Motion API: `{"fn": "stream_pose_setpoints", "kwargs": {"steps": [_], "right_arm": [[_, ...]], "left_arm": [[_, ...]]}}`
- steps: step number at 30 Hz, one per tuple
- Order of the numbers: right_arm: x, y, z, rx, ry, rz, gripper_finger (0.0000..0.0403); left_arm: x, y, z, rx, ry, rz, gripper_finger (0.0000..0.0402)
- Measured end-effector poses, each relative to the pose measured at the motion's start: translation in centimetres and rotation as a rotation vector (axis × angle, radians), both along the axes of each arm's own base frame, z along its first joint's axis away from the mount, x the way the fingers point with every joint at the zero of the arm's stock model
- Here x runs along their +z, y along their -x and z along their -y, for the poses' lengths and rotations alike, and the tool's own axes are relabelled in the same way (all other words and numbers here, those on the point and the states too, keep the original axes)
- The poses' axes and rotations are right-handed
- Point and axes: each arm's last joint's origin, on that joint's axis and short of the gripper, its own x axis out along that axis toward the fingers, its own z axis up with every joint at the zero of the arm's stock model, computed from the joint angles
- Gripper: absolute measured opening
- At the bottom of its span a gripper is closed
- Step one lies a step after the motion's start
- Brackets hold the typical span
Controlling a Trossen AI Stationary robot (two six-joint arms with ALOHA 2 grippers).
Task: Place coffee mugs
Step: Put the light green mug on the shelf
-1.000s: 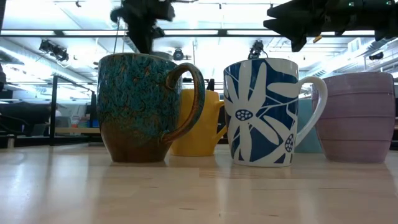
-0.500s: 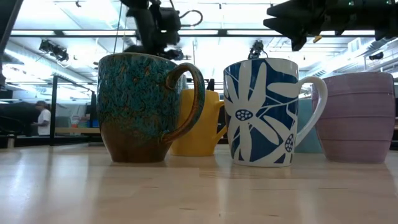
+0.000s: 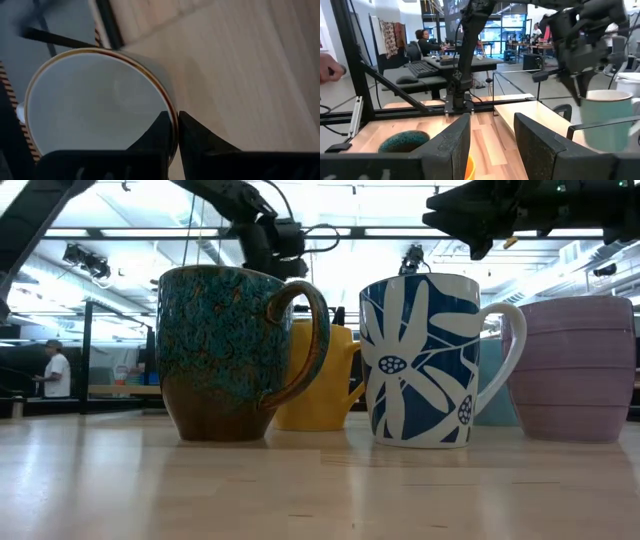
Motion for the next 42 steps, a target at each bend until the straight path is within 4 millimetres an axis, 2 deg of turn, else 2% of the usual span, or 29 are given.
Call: {"fn": "stream_pose_setpoints", "kwargs": {"steps": [5, 9, 17, 21, 30, 35, 42], "right_arm": [[0.0, 0.0, 0.2, -0.001, 0.013, -0.006, 0.0158], [0.0, 0.0, 0.4, -0.009, 0.016, -0.005, 0.0158], [0.0, 0.0, 0.4, -0.005, 0.011, 0.0, 0.0158], [0.0, 0.0, 0.4, -0.003, -0.003, 0.002, 0.0158], [-0.2, -0.1, 0.3, 0.025, 0.019, -0.021, 0.0158], [-0.3, -0.1, 0.3, 0.024, 0.031, -0.033, 0.0158], [-0.3, -0.1, 0.3, 0.024, 0.039, -0.034, 0.0158]], "left_arm": [[1.2, -0.2, -1.4, 0.062, 0.072, -0.066, 0.0024], [1.7, -0.4, -2.4, 0.073, 0.089, 0.016, 0.0024], [1.6, -0.2, -1.9, 0.149, 0.113, -0.03, 0.0024], [1.2, 1.0, -1.3, 0.247, 0.19, -0.148, 0.0024], [1.5, 3.0, -1.4, 0.419, 0.309, -0.194, 0.0024], [2.8, 3.5, -1.0, 0.426, 0.317, -0.135, 0.0024], [3.0, 1.8, -1.0, 0.312, 0.219, -0.048, 0.0024]]}}
